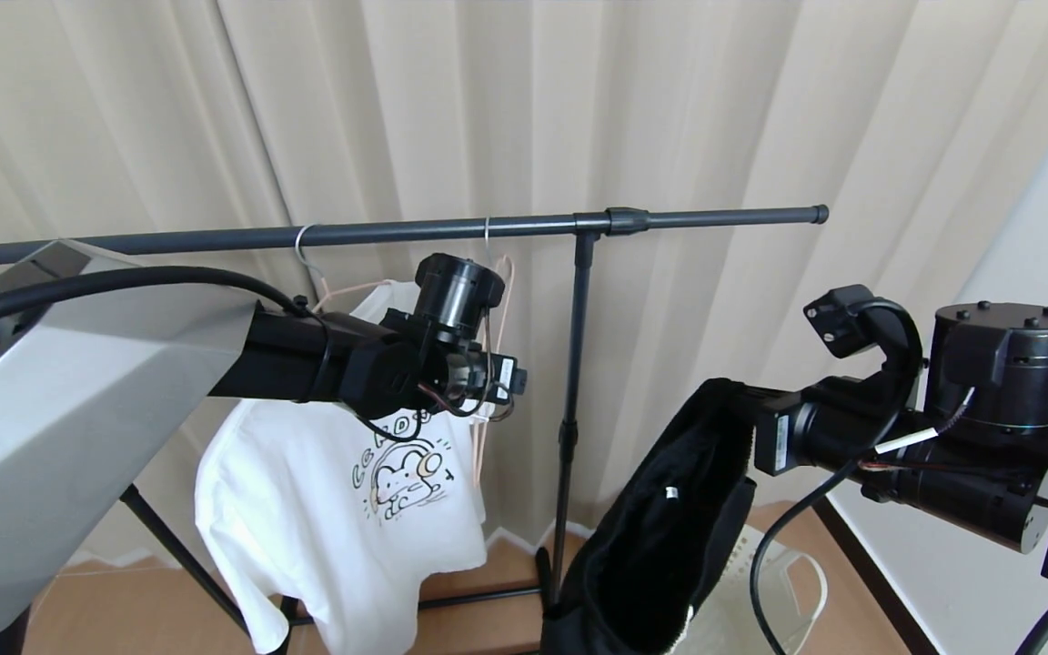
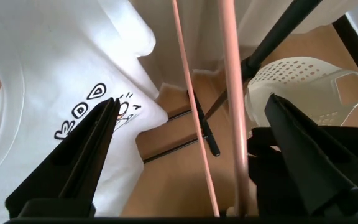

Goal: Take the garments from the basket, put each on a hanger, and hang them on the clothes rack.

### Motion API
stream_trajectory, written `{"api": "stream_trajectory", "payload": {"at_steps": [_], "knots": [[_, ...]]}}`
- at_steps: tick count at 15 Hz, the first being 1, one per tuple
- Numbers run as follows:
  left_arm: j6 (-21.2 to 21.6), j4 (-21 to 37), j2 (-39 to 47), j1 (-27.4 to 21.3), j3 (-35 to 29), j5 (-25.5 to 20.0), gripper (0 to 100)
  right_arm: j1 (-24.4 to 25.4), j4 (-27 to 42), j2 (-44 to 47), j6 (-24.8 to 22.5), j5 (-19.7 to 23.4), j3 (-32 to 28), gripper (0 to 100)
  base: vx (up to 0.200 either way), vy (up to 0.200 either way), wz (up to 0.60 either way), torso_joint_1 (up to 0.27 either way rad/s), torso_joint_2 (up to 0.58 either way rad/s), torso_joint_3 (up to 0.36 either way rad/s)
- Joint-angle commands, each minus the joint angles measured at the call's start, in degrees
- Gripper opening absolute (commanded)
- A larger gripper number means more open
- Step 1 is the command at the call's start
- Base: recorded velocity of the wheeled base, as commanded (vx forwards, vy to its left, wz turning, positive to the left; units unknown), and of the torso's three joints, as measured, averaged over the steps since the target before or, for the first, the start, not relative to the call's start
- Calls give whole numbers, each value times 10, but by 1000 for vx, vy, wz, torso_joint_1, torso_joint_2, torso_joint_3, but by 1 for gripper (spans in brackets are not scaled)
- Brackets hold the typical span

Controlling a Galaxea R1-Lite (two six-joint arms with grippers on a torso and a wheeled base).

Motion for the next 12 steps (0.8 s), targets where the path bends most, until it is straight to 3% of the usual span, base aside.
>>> {"api": "stream_trajectory", "payload": {"at_steps": [1,12], "knots": [[-1,1,5,0,0,0,0,0,0,2,0,0,0,0,0,0,0,0,0,0],[-20,0,-15,0,4,14,0,0,0,1,0,-1,3,0,0,0,0,0,0,0]]}}
